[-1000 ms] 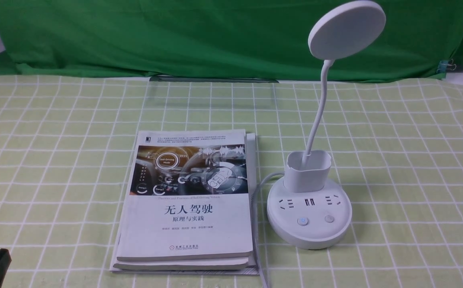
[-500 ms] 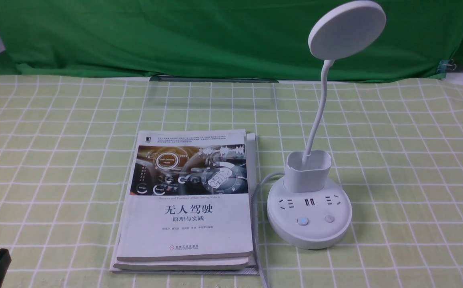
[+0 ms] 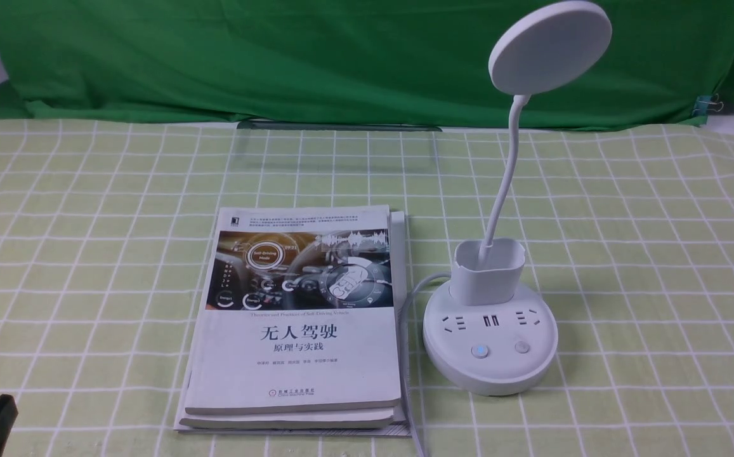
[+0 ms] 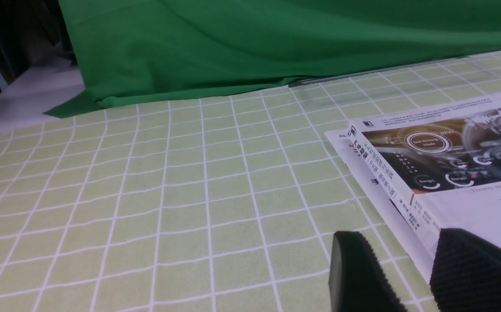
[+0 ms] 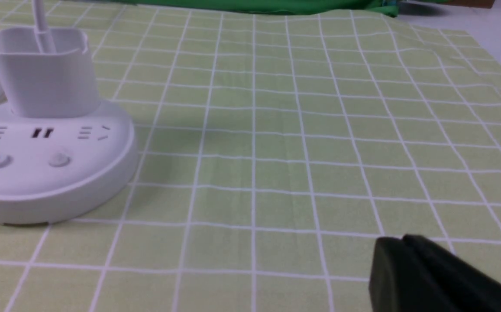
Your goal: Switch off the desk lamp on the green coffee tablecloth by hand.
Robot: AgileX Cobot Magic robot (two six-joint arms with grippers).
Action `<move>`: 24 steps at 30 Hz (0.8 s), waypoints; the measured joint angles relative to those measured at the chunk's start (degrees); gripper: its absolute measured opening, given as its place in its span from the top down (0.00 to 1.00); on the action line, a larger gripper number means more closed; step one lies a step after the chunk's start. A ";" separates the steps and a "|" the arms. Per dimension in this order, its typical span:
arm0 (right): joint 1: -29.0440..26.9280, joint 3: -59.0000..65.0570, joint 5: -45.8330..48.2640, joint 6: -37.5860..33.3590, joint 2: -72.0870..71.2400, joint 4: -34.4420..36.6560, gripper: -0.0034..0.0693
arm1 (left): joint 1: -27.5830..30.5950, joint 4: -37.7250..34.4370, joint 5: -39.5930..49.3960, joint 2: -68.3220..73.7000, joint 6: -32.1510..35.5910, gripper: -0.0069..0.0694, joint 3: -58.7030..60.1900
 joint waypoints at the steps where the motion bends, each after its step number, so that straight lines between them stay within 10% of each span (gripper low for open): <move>1: 0.00 0.00 0.00 0.14 0.00 0.00 0.84 | 0.00 0.00 0.00 0.00 0.00 0.59 0.00; 24: 0.00 0.00 0.00 0.79 0.00 0.00 0.79 | 0.00 0.00 0.00 0.00 0.00 0.59 0.00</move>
